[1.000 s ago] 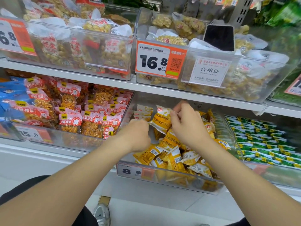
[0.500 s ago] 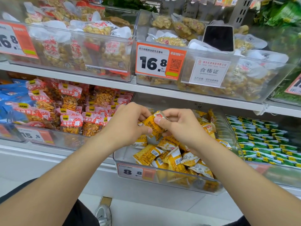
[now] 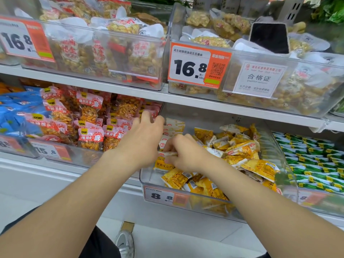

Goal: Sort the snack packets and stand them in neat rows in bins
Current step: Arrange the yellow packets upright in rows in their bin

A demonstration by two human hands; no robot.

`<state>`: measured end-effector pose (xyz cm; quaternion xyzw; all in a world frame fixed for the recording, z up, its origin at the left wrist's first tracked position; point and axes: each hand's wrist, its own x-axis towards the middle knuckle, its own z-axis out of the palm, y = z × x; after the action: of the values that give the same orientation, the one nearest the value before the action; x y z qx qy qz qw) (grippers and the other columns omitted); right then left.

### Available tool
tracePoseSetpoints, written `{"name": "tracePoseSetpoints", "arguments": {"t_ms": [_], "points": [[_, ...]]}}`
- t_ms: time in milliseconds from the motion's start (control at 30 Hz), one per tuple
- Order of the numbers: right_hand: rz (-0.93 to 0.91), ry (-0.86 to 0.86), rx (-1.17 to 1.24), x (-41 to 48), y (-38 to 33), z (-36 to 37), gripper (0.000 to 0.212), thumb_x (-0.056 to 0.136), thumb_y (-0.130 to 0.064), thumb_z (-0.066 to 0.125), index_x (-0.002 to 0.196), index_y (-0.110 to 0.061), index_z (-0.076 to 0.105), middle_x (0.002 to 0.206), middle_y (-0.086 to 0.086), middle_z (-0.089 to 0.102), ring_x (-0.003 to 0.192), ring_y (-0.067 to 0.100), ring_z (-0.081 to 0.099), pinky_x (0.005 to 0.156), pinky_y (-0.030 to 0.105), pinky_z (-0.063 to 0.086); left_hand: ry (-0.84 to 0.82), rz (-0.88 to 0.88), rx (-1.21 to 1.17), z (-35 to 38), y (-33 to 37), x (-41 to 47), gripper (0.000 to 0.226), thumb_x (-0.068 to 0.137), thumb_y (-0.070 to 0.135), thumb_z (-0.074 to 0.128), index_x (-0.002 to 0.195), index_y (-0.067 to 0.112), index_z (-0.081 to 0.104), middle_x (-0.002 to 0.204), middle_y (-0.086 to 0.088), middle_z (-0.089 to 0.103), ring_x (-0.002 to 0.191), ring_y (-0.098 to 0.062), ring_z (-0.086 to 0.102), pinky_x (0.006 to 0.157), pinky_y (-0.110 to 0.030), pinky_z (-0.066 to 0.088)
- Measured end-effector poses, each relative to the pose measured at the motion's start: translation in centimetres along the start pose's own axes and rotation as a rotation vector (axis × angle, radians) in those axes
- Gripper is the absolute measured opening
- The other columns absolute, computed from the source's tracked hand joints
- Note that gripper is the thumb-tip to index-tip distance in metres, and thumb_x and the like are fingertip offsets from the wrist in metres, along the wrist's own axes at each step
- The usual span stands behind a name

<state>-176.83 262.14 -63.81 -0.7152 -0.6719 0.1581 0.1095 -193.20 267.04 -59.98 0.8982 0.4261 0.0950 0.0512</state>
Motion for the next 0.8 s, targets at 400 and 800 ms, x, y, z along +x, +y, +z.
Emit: {"name": "tracePoseSetpoints", "arguments": {"t_ms": [400,800], "points": [[0.155,-0.065,-0.008,1.6,-1.7,0.9,0.032,0.069,-0.031,0.091,0.092,-0.020,0.071,0.102,0.003,0.067,0.100,0.022,0.064,0.077,0.036,0.057,-0.152,0.024,-0.059,0.3,-0.4,0.4,0.060,0.088,0.002,0.069,0.131,0.017,0.029,0.123,-0.016,0.039,0.075,-0.035,0.056,0.052,-0.035,0.036],[0.062,0.119,-0.167,1.5,-1.2,1.6,0.042,0.076,-0.028,0.091,0.103,-0.021,0.059,0.110,0.008,0.061,0.101,0.035,0.065,0.074,0.041,0.055,-0.146,0.040,-0.047,0.8,-0.8,1.0,0.069,0.088,-0.003,0.064,0.145,0.014,0.029,0.132,-0.019,0.036,0.076,-0.033,0.060,0.057,-0.040,0.050]]}}
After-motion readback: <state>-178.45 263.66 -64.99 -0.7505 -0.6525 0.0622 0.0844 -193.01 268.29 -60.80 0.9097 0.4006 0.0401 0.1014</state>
